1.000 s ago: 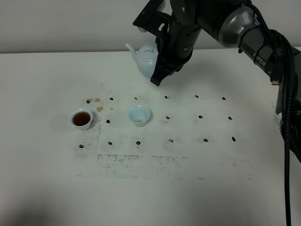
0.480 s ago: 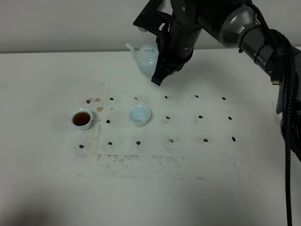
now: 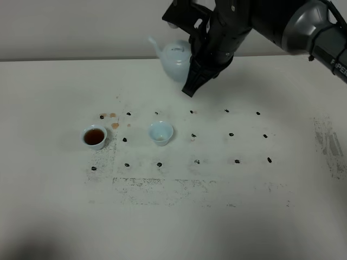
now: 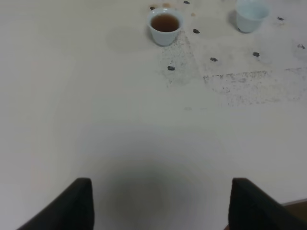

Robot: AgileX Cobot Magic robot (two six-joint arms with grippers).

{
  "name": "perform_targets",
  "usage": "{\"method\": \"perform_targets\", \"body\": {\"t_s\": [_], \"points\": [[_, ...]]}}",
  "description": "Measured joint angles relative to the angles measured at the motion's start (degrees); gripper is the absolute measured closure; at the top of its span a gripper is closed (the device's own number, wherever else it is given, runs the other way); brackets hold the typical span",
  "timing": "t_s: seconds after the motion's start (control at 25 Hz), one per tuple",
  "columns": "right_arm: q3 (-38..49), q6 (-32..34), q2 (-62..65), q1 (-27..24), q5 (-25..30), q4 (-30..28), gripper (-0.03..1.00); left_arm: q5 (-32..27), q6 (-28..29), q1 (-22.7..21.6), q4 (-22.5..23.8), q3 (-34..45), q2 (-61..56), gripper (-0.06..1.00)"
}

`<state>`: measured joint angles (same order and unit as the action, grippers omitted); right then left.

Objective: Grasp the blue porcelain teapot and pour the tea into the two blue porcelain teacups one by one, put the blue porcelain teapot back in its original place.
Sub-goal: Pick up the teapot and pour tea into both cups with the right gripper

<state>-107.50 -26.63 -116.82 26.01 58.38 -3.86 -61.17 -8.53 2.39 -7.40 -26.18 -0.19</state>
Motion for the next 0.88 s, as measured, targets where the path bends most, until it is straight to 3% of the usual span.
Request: {"method": "perform_targets", "body": {"t_s": [0.4, 0.88], "points": [[25.5, 0.0, 15.0, -0.1, -22.7, -12.9, 0.89, 0.0, 0.0, 0.0, 0.0, 0.0, 0.0, 0.34], [27.6, 0.0, 15.7, -0.1, -21.2, -8.7, 0.89, 0.0, 0.0, 0.0, 0.0, 0.0, 0.0, 0.34]]}}
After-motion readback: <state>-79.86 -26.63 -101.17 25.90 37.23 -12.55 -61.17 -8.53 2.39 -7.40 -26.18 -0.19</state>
